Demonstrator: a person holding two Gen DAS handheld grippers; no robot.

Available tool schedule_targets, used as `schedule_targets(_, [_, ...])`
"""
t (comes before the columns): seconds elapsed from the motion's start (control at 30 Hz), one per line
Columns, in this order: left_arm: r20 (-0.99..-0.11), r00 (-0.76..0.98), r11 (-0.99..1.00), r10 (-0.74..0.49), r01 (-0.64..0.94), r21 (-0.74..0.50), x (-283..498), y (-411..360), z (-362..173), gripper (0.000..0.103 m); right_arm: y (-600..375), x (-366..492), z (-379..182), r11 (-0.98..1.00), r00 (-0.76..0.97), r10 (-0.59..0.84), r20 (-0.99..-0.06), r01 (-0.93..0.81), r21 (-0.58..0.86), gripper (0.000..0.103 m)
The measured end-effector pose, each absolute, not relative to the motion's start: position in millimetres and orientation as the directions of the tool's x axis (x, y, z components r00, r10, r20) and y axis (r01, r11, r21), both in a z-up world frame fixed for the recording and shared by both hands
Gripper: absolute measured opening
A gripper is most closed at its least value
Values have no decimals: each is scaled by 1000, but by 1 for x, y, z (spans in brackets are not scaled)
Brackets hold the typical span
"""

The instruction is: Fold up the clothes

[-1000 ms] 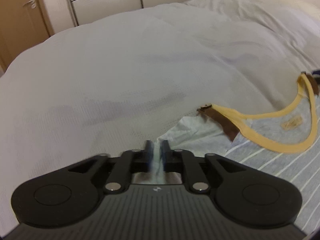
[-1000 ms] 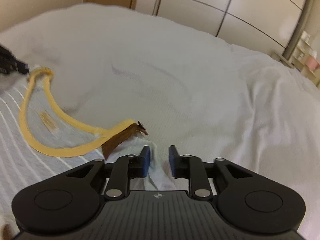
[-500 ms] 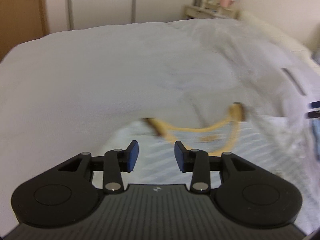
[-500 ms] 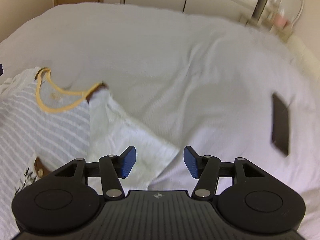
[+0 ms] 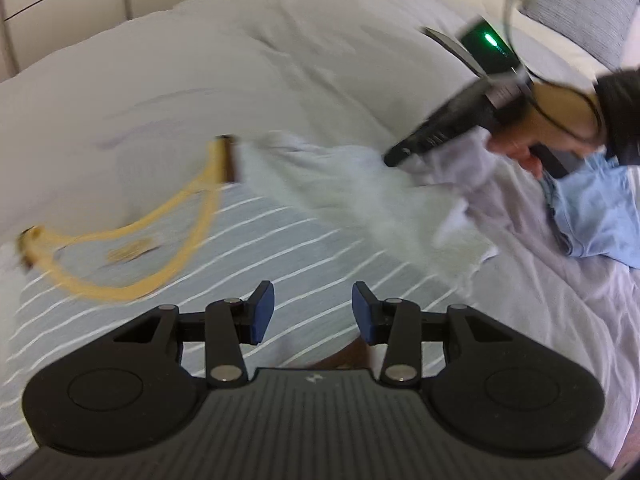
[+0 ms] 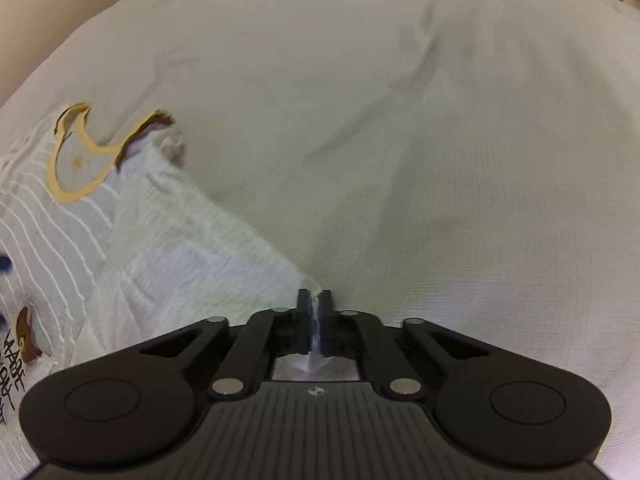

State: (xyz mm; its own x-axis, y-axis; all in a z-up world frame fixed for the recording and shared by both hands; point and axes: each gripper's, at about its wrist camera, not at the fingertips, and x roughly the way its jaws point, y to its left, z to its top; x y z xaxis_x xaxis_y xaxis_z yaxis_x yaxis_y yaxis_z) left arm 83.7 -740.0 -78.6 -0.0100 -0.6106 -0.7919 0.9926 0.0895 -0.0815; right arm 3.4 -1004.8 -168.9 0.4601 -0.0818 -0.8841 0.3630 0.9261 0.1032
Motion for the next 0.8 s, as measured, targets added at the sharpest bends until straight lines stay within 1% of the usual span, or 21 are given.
schedule_targets(0.07, [-793,-26,50,-609,996,-72,69,-755,-81,37,-1018,-8,-159,908,476,-117,-871,407,100,1])
schedule_targets(0.1, [-793,-33,32,-608,997,-66,63,-763,-82,37,-1024,-14,-154,892,492,-118,-863,434,126,2])
schedule_targets(0.13, [-794,-34,17,-607,998,-56,61,-772,-82,37,-1027,-21,-149,872,512,-118,-851,464,159,6])
schedule_targets(0.17, [-794,-35,2,-607,999,-45,60,-781,-83,37,-1028,-29,-144,849,530,-122,-839,493,188,15])
schedule_targets(0.2, [-794,-36,-13,-607,999,-35,58,-790,-84,38,-1025,-39,-139,825,544,-136,-828,525,210,16])
schedule_targets(0.23, [-794,-37,-28,-606,999,-25,56,-800,-85,38,-1020,-49,-135,801,558,-143,-817,550,236,20])
schedule_targets(0.27, [-796,-38,-41,-605,999,-16,55,-809,-86,38,-1012,-61,-132,780,575,-133,-807,563,273,25])
schedule_targets(0.3, [-801,-39,-47,-598,999,-13,55,-819,-87,38,-1003,-73,-132,759,590,-119,-799,573,310,26])
schedule_targets(0.37, [-807,-53,-77,-588,997,-9,55,-833,-86,37,-981,-96,-137,716,606,-71,-792,584,383,34])
schedule_targets(0.4, [-807,-63,-99,-588,995,-5,53,-839,-84,37,-971,-106,-142,697,608,-44,-792,587,412,36])
schedule_targets(0.5, [-788,-148,-255,-598,967,12,26,-834,-74,37,-958,-124,-149,688,598,-14,-802,587,426,38])
schedule_targets(0.6, [-789,-161,-447,-593,881,157,-26,-815,-83,37,-968,-137,-154,640,621,-15,-784,609,469,39])
schedule_targets(0.67, [-797,-155,-535,-584,811,235,-57,-803,-99,37,-979,-138,-156,612,644,-21,-764,613,500,43])
schedule_targets(0.7, [-803,-132,-556,-582,785,273,-68,-801,-108,37,-983,-135,-156,606,659,-19,-752,606,516,45])
schedule_targets(0.77, [-810,-85,-589,-580,730,346,-89,-798,-127,36,-992,-124,-157,625,672,-7,-741,581,521,53])
schedule_targets(0.8, [-809,-49,-585,-586,717,380,-94,-800,-134,35,-995,-116,-158,642,673,-6,-740,570,513,54])
